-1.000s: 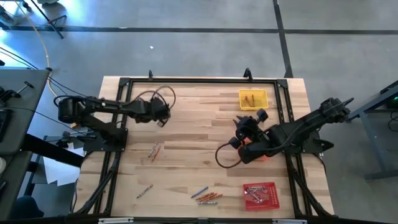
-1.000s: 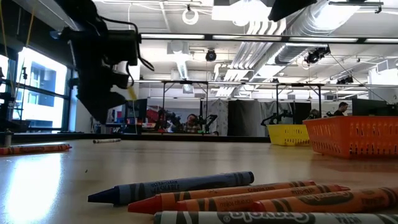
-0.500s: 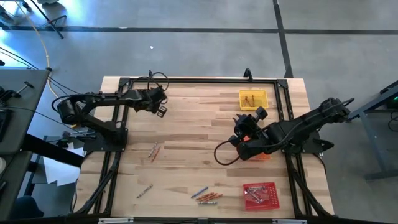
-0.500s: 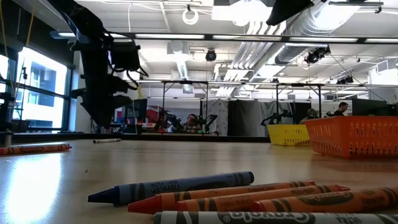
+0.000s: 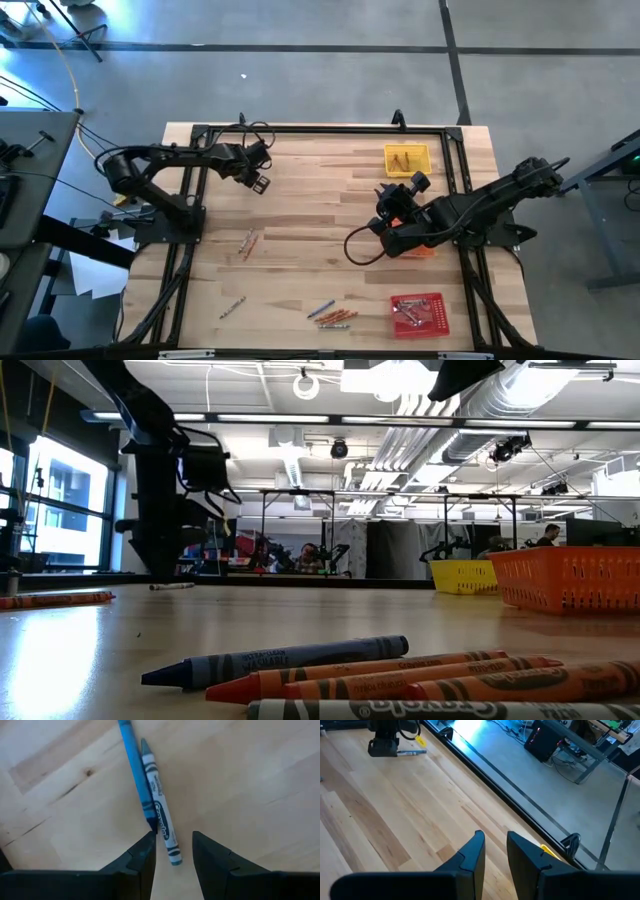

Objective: Sort crayons
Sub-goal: Put the gray crayon into the red bin

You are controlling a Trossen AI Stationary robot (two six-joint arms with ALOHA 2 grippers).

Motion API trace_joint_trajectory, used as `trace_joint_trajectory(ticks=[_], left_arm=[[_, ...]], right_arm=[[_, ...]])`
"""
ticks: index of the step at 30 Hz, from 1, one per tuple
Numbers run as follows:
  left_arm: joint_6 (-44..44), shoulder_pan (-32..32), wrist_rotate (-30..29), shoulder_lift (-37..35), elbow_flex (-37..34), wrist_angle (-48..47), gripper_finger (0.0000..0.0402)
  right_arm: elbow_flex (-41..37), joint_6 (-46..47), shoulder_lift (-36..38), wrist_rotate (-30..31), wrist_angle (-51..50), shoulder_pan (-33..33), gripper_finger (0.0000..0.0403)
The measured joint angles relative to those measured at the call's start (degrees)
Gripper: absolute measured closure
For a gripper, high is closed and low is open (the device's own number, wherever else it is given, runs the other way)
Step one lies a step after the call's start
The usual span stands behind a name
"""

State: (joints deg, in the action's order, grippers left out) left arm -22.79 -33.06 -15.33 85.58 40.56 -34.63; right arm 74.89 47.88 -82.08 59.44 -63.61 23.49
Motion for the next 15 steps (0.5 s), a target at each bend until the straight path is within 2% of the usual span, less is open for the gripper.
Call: trace_joint_trajectory(ticks=[9,15], left_arm=[[0.5,-0.2,0.1,2.2,0.1,0.3,0.0287],[0.7,-2.2,3.7,3.6,0.3,0.4,0.0287]], right_arm=[[0.0,0.0,0.0,0.0,0.0,0.0,0.0329],[0.0,0.0,0.0,0.0,0.0,0.0,0.0329]])
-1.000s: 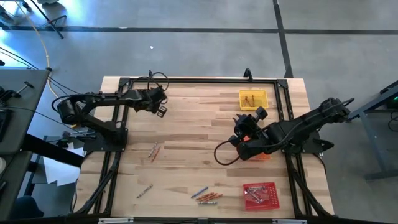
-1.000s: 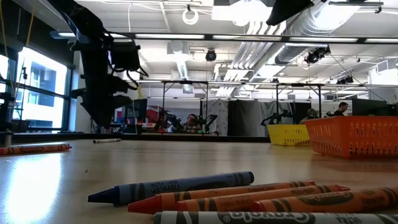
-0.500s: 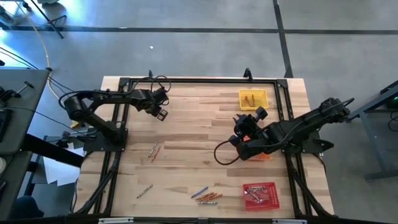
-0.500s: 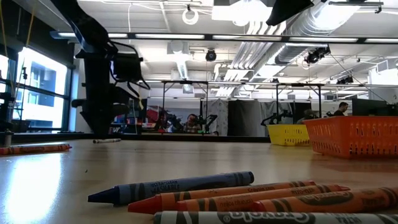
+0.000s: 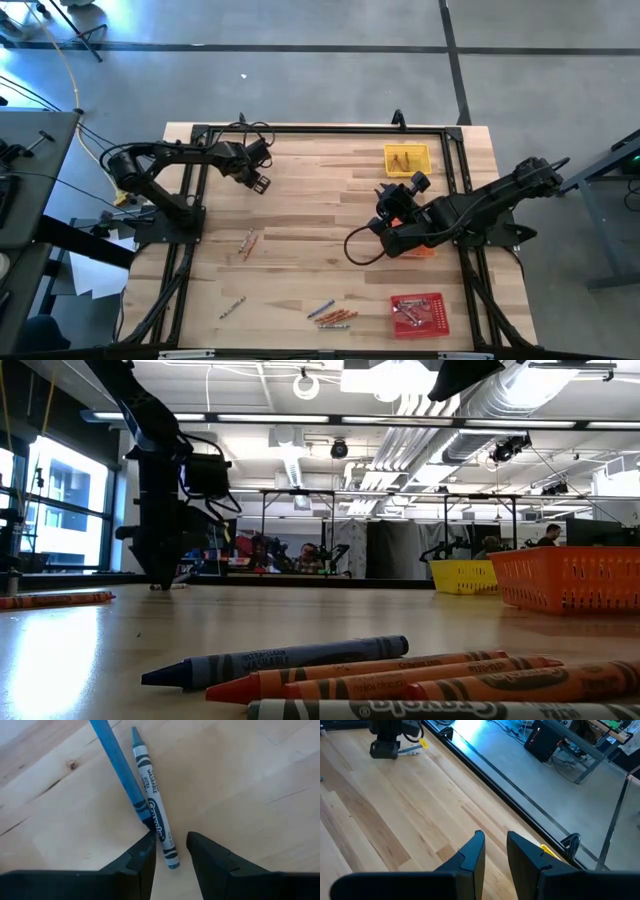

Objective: Sort crayons
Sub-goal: Put the gray crayon into the red bin

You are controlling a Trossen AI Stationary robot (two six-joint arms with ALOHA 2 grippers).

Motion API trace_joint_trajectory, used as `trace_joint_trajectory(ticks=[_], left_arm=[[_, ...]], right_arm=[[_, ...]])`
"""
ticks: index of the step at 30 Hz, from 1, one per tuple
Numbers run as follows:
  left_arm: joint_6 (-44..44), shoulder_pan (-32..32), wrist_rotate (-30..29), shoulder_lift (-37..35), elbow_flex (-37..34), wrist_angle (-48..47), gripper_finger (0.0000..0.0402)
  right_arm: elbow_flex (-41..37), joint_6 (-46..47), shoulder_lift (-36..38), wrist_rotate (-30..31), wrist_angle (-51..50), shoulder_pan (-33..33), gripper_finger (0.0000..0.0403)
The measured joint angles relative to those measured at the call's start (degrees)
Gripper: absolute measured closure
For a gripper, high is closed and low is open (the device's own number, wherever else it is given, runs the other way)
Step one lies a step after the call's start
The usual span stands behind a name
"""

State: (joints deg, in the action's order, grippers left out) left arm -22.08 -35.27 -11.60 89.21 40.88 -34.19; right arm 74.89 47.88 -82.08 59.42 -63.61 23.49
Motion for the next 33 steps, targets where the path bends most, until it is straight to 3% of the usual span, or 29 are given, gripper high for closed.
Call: trace_joint_trajectory(ticks=[7,18,33], left_arm=[[1.2,-2.1,4.2,0.1,-0.1,-0.6,0.0298],[1.2,-3.8,6.4,0.1,-0.1,-1.6,0.0394],[1.0,-0.6,7.9,0.2,-0.2,-2.8,0.0401]], right_arm=[[0.0,0.0,0.0,0.0,-0.1,0.0,0.0329],[0.0,0.0,0.0,0.0,-0.2,0.0,0.0329],[0.0,0.0,0.0,-0.1,-0.4,0.2,0.0329]])
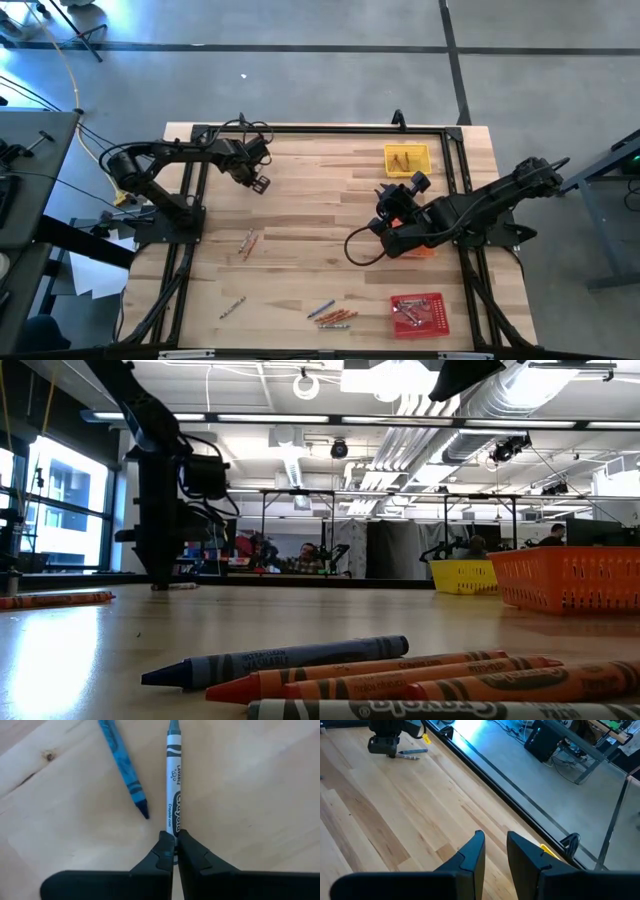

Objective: Sort crayons
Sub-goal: Put the gray crayon into the red bin

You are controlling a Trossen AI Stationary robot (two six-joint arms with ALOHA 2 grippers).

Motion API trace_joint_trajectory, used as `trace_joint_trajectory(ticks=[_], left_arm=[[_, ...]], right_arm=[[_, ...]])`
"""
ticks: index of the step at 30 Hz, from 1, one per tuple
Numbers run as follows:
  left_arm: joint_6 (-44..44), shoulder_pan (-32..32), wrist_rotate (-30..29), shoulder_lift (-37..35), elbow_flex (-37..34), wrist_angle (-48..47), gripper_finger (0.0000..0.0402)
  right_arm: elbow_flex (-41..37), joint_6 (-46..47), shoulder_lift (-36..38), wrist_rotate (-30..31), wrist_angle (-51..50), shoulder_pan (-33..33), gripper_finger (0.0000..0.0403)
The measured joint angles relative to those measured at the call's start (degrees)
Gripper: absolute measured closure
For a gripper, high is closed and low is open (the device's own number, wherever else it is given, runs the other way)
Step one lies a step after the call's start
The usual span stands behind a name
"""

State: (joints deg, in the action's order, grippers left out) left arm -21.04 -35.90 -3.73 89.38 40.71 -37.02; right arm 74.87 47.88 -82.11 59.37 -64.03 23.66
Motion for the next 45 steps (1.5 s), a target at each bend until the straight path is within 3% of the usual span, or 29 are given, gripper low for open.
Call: trace_joint_trajectory(ticks=[9,13,16,25,31,40,45], left_arm=[[-1.2,4.4,0.6,-0.3,-0.2,-0.4,0.0401],[-0.5,6.3,2.1,-1.7,-0.5,3.5,0.0401],[0.2,6.8,5.4,-2.4,-0.6,10.9,0.0401],[2.0,8.2,6.7,-3.1,-0.4,34.5,0.0401],[4.3,12.3,6.0,-3.2,-0.3,49.8,0.0401],[3.9,24.7,2.5,-3.3,-0.3,67.4,0.0401],[8.3,33.6,-2.7,-3.3,-0.2,75.6,0.0401]], right_arm=[[0.0,0.0,0.0,0.0,0.0,0.0,0.0329],[0.0,-0.3,0.0,0.0,0.0,0.0,0.0329],[0.0,-0.4,0.0,0.0,0.0,0.0,0.0329],[-0.1,-0.3,0.0,-0.3,-0.4,0.0,0.0329],[-6.4,6.1,0.0,3.1,-0.3,-0.4,0.0329],[-21.3,25.8,0.0,6.9,3.8,-0.8,0.0329],[-24.1,25.4,0.0,10.7,12.4,-0.8,0.0329]])
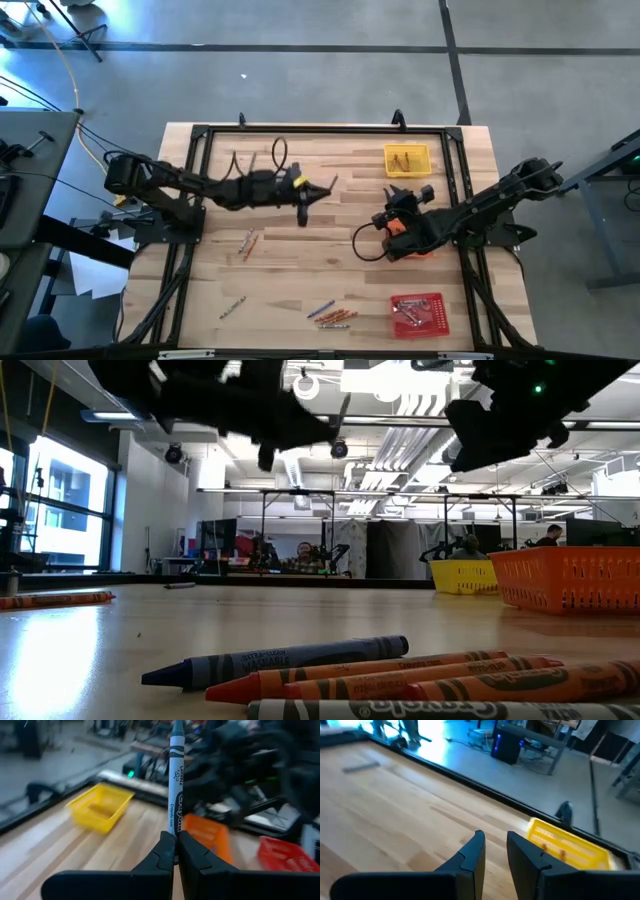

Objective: Sort crayons
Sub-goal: Put the gray crayon into the red bin

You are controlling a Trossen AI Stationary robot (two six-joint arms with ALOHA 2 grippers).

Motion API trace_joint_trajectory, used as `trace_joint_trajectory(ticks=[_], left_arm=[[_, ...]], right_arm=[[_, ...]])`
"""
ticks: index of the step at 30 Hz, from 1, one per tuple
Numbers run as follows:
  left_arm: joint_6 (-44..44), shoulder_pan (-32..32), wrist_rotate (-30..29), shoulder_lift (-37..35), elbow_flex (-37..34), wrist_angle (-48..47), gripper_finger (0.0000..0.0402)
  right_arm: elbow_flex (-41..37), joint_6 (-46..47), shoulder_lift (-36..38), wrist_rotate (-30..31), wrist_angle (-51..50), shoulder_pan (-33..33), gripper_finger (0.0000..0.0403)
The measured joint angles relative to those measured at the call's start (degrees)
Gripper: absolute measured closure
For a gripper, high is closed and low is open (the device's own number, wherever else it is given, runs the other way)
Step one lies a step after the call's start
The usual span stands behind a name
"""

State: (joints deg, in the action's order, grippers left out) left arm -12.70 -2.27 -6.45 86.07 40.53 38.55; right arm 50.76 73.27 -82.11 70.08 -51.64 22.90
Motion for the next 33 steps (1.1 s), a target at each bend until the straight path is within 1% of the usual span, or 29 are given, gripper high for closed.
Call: trace_joint_trajectory(ticks=[2,4,8,12,17,21,23,28,30,33], left_arm=[[2.0,3.1,-2.0,0.0,0.0,2.3,0.0401],[3.6,5.9,-4.3,0.0,0.0,3.9,0.0401],[5.7,11.2,-10.1,0.0,0.0,5.1,0.0401],[9.3,16.2,-16.2,0.0,0.0,5.0,0.0401],[13.0,20.8,-21.1,0.0,0.0,5.0,0.0401],[15.4,22.8,-24.4,0.0,0.0,5.0,0.0402],[16.1,23.3,-26.2,0.0,0.0,5.0,0.0402],[16.4,23.4,-28.2,0.0,0.0,4.9,0.0402],[16.4,23.4,-29.2,0.0,0.0,4.9,0.0402],[16.4,23.5,-31.1,0.0,0.0,4.8,0.0402]], right_arm=[[0.3,-3.6,0.0,0.2,4.1,0.1,0.0329],[0.7,-9.8,0.0,0.7,10.2,0.6,0.0329],[0.9,-25.4,0.0,1.2,23.7,2.2,0.0329],[0.9,-39.2,0.0,-1.2,33.3,3.2,0.0329],[0.9,-45.2,1.0,-9.8,39.3,1.5,0.0329],[0.9,-51.8,1.2,-14.4,45.4,0.2,0.0329],[0.9,-56.6,1.2,-18.2,49.6,-0.6,0.0329],[0.9,-68.1,1.2,-31.6,61.1,-2.9,0.0329],[0.9,-70.7,1.2,-34.5,63.2,-3.7,0.0329],[0.9,-72.0,1.2,-39.4,64.8,-4.7,0.0329]])
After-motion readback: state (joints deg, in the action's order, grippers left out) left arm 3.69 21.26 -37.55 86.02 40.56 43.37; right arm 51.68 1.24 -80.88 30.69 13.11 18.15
